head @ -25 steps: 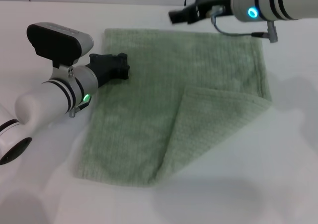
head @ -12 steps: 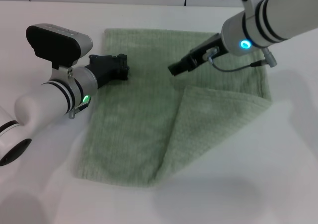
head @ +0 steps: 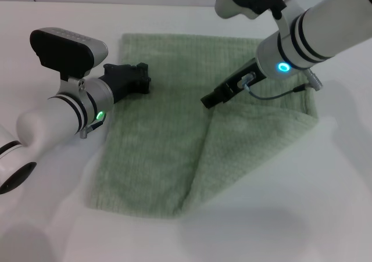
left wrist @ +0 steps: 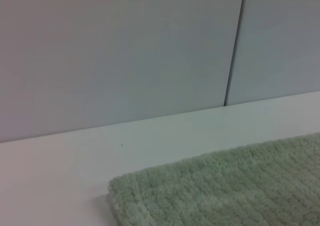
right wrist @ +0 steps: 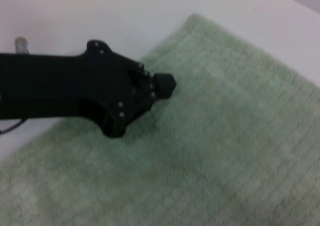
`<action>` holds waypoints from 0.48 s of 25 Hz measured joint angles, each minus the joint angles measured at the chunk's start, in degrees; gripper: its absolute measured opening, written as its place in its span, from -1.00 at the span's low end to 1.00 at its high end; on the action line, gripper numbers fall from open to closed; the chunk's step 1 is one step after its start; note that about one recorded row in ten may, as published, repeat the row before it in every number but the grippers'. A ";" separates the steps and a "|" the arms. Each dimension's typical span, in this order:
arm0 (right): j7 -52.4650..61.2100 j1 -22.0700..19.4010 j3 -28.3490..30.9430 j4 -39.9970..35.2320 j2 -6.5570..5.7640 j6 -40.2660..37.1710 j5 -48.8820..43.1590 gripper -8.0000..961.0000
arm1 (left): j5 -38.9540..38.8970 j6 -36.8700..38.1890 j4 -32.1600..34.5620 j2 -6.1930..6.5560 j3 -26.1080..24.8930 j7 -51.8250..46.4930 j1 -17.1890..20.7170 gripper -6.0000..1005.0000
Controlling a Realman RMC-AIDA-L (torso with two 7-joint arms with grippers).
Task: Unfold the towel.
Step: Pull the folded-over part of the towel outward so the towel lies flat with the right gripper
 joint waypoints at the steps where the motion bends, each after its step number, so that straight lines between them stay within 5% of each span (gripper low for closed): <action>1: -0.71 0.50 -0.01 1.50 0.05 0.03 0.84 0.59 | 0.00 0.00 0.00 0.00 0.00 0.00 0.00 -0.99; 12: -2.60 1.57 -0.45 4.97 0.07 0.10 2.56 0.54 | 0.00 0.00 0.00 -0.01 0.00 0.31 -0.23 -0.99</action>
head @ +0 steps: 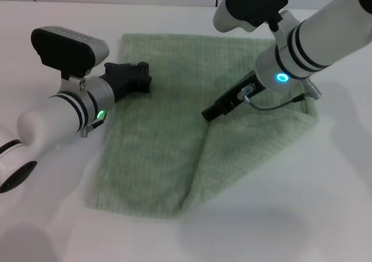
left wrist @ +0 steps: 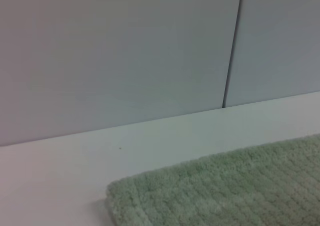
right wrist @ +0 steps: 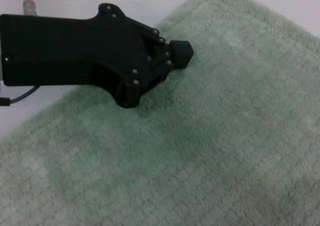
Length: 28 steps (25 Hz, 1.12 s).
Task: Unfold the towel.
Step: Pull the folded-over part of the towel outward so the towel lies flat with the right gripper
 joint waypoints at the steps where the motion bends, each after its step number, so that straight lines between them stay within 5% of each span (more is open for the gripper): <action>1: -0.01 0.00 -0.02 0.13 0.00 0.00 0.00 0.53 | 0.00 0.00 0.00 0.00 0.00 0.00 0.00 -0.99; 10: 0.00 1.06 -0.08 2.46 0.00 0.18 0.04 0.49 | 0.00 0.00 0.00 0.06 0.00 -0.02 -0.01 -0.99; 19: -0.91 1.08 0.00 1.98 0.00 0.76 0.09 -0.03 | 0.00 0.00 0.00 0.09 0.00 -0.08 0.09 -0.99; 28: -2.56 -0.56 0.15 -3.64 -0.15 4.13 -0.03 -0.80 | 0.00 0.00 0.00 0.18 0.00 -0.17 0.28 -0.99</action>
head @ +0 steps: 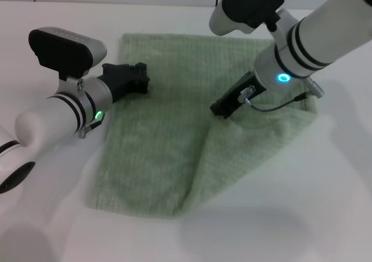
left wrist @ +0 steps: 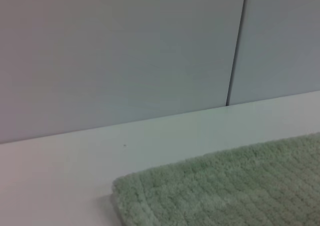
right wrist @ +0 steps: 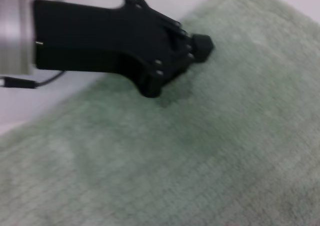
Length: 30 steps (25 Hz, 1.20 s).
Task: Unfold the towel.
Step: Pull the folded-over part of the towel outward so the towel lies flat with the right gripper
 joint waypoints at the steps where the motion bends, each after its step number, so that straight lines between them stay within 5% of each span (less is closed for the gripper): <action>1: -0.38 -1.24 0.25 -3.89 -0.14 2.42 -0.08 -0.87 | 0.00 0.00 0.00 0.00 0.00 -0.01 0.01 -0.99; 14: -3.26 -6.02 -0.15 -26.31 -0.14 26.39 -3.26 -0.89 | 0.00 0.00 0.01 0.06 -0.26 -0.07 0.13 -0.99; 30: -3.68 -5.21 -6.48 -26.13 -0.22 37.56 -7.84 -0.88 | 0.00 -0.18 0.00 0.09 -0.53 -0.16 0.41 -0.99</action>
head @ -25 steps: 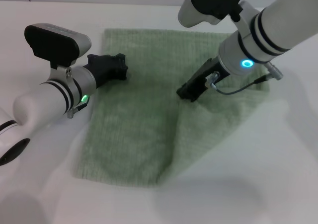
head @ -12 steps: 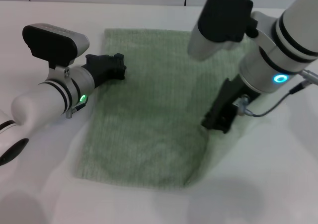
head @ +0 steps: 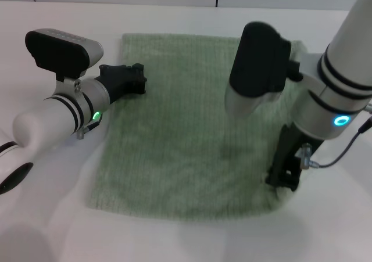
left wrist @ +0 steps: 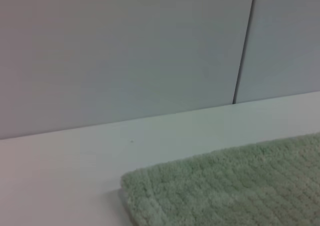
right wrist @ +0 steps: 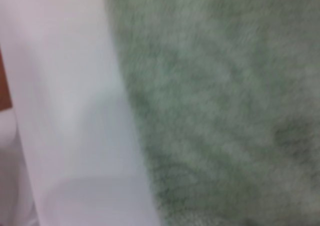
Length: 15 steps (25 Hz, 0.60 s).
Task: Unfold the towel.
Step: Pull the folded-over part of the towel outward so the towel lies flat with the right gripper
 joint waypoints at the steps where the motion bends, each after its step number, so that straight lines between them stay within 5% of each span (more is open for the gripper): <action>1: 0.23 0.18 -0.65 0.38 0.00 0.26 0.00 -0.88 | 0.00 0.00 -0.01 0.00 0.00 0.00 -0.08 -0.99; 15: -1.04 2.86 -5.00 5.50 0.16 -0.75 -2.71 -0.76 | -0.10 -0.01 0.00 -0.06 0.01 0.01 -0.37 -0.99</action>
